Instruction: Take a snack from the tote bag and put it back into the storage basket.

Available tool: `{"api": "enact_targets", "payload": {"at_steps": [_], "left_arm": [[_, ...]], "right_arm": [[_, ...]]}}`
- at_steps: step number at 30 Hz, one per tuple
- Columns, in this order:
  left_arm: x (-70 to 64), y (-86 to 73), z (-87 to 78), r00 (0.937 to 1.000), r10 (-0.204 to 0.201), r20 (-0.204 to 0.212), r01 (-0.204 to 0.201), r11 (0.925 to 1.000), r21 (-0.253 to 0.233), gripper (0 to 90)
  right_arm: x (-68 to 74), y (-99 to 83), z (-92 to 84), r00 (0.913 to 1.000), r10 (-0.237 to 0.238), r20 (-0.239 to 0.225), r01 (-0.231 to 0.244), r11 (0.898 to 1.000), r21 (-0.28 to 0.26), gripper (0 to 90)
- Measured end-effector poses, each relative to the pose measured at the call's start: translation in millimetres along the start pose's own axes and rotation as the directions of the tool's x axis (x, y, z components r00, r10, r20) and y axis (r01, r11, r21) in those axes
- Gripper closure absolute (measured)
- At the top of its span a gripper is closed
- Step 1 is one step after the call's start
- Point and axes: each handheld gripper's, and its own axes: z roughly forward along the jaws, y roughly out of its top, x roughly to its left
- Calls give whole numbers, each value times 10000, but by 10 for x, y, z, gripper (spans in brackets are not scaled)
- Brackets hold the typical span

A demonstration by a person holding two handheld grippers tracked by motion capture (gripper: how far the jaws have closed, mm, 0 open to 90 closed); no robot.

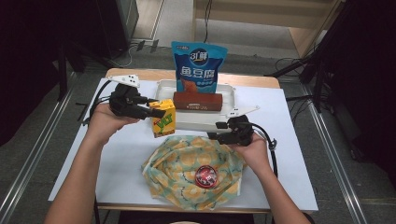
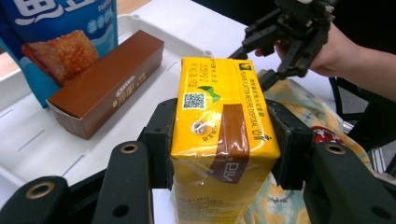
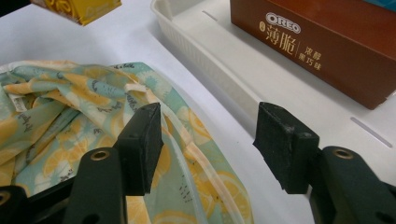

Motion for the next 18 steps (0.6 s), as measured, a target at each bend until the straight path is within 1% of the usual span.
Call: {"api": "enact_targets", "payload": {"at_steps": [5, 7, 8, 11, 15, 18], "left_arm": [[59, 14, 10, 9999, -77, -68, 77, 10000, -57, 513], [77, 19, 15, 9999, -94, -136, 92, 9999, -110, 513], [88, 21, 19, 9998, -155, -150, 153, 9998, -134, 513], [121, 31, 24, 9996, -225, -172, 222, 9996, -172, 513], [164, 46, 37, 9993, -212, -297, 204, 9994, -273, 513], [227, 41, 54, 9989, -270, -396, 256, 9990, -356, 513]], "right_arm": [[25, -16, -12, 10000, -42, 7, 42, 10000, 26, 421], [26, -27, -26, 10000, 26, 18, -26, 10000, 8, 421], [23, -30, -29, 10000, -24, 30, 24, 10000, -8, 420], [22, -46, -45, 10000, 19, 75, -19, 10000, -43, 420], [38, -62, -57, 9999, 67, 96, -67, 10000, -11, 419], [45, -74, -68, 9999, 42, 133, -42, 10000, -6, 419]]}}
